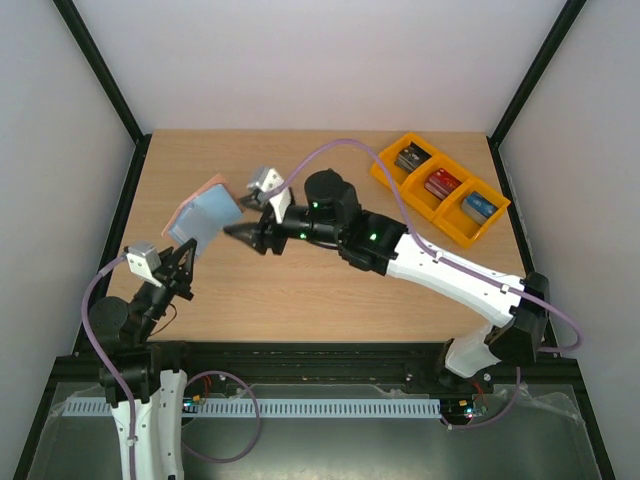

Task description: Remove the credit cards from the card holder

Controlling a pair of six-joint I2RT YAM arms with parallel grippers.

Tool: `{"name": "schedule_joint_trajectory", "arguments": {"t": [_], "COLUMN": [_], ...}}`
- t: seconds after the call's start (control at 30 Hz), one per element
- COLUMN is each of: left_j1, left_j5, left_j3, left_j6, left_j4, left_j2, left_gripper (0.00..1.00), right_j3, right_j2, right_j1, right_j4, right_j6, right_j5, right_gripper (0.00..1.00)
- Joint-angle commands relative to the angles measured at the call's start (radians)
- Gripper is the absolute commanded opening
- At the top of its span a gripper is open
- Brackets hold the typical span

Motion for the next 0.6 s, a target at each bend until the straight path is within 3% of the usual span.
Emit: {"name": "schedule_joint_trajectory", "arguments": {"t": [0.0,0.1,0.23,0.47,0.57], "left_j1": [0.006,0.005,0.006,0.006,0.005], "left_j5": [0.043,0.089,0.148,0.217,0.244], "left_j3": [0.025,0.029,0.029,0.021,0.017], "left_j6": [0.023,0.025,0.009,-0.017,-0.036], "left_j4": [0.033,0.043,0.066,0.112,0.142], "left_j2": [0.004,0.0,-0.008,-0.01,-0.006], "left_gripper": [0.02,0.02,0.02,0.02,0.02], "right_j3": [0.01,0.085,0.178,0.182,0.182], "right_j2": [0.049,0.124,0.192,0.226,0.234], "right_j1": [0.031,0.031,0.031,0.035,0.036], "right_j4": [0.098,0.096,0.062,0.063,0.061], "right_j6": [0.064,0.135,0.158,0.173,0.168], "right_j5": [-0.308,-0.201,-0.195,-0.173,-0.217], "right_gripper": [0.61,0.44,0.48,0.49,0.42]}}
